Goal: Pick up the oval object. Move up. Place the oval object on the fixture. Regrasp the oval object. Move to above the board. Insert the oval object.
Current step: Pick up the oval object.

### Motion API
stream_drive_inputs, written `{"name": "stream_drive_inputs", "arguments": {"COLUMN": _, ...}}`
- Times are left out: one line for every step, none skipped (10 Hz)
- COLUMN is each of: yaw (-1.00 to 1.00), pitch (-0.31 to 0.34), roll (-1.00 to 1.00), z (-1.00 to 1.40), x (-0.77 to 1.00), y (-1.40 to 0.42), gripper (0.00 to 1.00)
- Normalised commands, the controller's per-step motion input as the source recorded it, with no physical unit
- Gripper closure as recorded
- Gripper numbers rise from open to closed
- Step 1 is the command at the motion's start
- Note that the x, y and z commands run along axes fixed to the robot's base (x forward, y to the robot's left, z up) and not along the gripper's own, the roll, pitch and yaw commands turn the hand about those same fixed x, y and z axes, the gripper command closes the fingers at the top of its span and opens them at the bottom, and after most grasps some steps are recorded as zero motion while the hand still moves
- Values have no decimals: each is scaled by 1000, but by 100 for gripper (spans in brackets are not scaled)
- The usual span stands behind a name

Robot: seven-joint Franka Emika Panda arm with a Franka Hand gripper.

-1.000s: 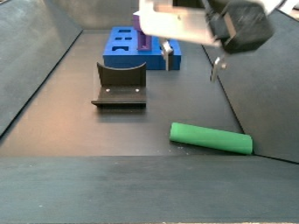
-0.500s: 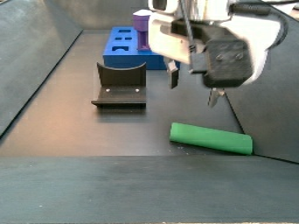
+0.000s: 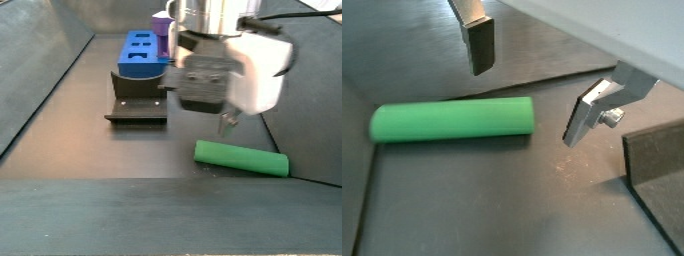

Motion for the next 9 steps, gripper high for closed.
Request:
{"name": "stream_drive_inputs", "arguments": {"yaw": -849, "pitch": -110, "roll": 0, "z": -117, "x": 291, "y": 154, "gripper": 0}}
{"name": "stream_drive_inputs", "arguments": {"yaw": -846, "pitch": -120, "roll": 0, "z": -100, "x": 291, "y": 154, "gripper": 0}}
{"name": "stream_drive_inputs", "arguments": {"yaw": -391, "pitch": -200, "roll": -71, "z": 0, "x": -506, "y": 320, "gripper": 0}}
{"name": "stream_drive_inputs", "arguments": {"yaw": 0, "pitch": -29, "roll": 0, "z": -249, "x": -14, "y": 177, "gripper": 0}}
{"name": "stream_drive_inputs", "arguments": {"yaw": -377, "pitch": -144, "roll": -170, "z": -640, "x": -126, "y": 394, "gripper": 0}}
{"name": "stream_drive_inputs", "arguments": {"yaw": -600, "pitch": -201, "roll": -131, "z": -594, "x": -49, "y": 191, "gripper": 0}}
{"name": "stream_drive_inputs", "arguments": {"yaw": -951, "pitch": -217, "roll": -89, "z": -626, "x": 0, "y": 0, "gripper": 0}}
{"name": "stream_drive_inputs", "arguments": {"yaw": -1000, "pitch": -203, "roll": -39, "z": -686, "x": 0, "y": 0, "gripper": 0}}
{"name": "stream_drive_inputs", "arguments": {"yaw": -1000, "pitch": -204, "roll": -39, "z": -691, "x": 0, "y": 0, "gripper": 0}}
